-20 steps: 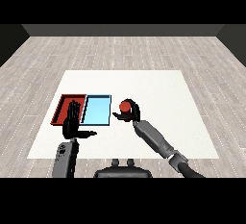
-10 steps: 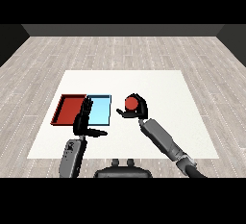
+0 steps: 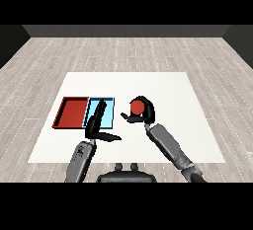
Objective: Pick the red can and put it in the red box
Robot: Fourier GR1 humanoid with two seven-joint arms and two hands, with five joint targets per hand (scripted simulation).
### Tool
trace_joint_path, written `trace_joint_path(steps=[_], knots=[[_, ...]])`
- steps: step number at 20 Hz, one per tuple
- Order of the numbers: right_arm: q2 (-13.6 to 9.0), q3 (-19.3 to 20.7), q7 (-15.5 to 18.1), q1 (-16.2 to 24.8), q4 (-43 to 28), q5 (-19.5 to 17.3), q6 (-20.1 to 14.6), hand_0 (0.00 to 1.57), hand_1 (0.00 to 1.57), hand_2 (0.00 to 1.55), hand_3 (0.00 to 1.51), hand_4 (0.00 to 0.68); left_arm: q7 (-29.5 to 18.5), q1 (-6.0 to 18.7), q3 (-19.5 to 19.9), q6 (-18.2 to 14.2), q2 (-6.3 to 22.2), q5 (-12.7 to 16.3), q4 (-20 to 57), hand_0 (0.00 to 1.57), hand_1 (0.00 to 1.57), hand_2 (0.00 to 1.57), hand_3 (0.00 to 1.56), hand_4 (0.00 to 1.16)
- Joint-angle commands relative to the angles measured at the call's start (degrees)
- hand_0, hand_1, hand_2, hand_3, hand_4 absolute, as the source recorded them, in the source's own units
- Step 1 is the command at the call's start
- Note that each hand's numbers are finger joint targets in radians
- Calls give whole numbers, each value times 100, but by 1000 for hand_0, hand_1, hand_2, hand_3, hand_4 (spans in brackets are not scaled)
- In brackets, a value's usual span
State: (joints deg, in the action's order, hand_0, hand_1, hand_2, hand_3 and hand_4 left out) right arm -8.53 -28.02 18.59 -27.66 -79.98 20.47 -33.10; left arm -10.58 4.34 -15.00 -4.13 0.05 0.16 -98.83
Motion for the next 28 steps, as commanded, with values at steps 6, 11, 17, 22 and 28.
trace_joint_path(steps=[6, 11, 17, 22, 28], knots=[[155, 407, -188, 156, -606, -495, 380, 1446, 1446, 1427, 1395, 611, 337, 958, -57, -359, -5, 113, 994, 0, 0, 0, 0, 0], [162, 633, -149, 454, -683, -671, 866, 1444, 1444, 1439, 1396, 630, -414, 854, -576, -716, -5, 343, 1807, 0, 0, 0, 0, 0], [770, 385, -18, 808, -820, -1265, 718, 1467, 1467, 1443, 1392, 658, -327, 1097, -809, -935, -5, 645, 1993, 0, 0, 0, 0, 0], [843, 776, -313, 490, -835, -1450, 978, 1463, 1463, 1427, 1384, 654, -95, 395, -871, -714, -5, 306, 1216, 0, 0, 0, 0, 0], [850, 119, -42, 750, -921, -1337, 594, 1473, 1473, 1441, 1386, 676, -259, 1322, -1137, -1276, -5, 1068, 2124, 0, 0, 0, 0, 0]])
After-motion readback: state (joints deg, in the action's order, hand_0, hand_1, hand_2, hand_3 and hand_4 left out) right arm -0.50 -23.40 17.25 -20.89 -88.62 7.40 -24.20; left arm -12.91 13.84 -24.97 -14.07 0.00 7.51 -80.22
